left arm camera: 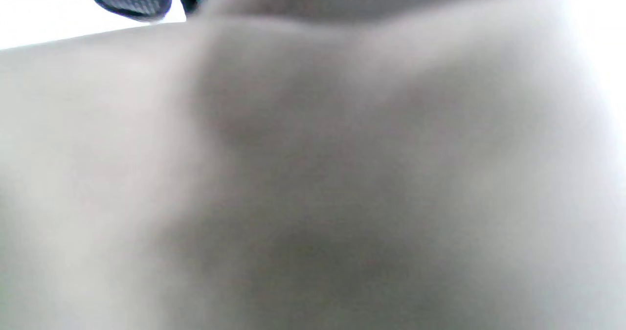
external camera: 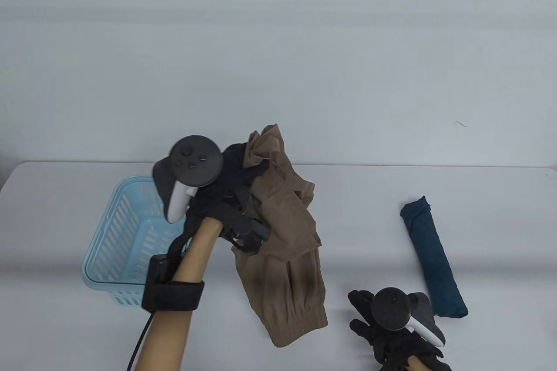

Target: Roll shorts into tight roll

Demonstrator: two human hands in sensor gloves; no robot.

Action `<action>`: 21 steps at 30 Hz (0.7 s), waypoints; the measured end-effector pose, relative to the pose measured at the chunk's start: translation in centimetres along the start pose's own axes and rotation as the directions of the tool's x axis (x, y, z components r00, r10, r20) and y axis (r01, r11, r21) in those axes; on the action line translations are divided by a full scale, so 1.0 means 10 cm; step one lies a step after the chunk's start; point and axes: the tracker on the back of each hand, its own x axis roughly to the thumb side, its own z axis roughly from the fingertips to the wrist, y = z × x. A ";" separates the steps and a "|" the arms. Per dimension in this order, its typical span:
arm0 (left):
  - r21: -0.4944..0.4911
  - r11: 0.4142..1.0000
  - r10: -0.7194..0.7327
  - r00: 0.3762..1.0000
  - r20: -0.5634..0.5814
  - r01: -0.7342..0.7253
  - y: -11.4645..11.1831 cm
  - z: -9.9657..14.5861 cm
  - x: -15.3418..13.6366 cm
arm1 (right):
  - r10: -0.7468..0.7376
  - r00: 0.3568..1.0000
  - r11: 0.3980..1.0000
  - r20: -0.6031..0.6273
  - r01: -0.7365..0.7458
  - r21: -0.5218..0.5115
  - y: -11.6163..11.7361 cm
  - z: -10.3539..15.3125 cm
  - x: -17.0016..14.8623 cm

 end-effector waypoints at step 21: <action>-0.583 0.668 -0.369 0.886 0.281 0.463 -1.93 1.23 -0.78 | 0.043 0.999 0.998 0.019 -0.044 0.042 0.09 -0.01 0.07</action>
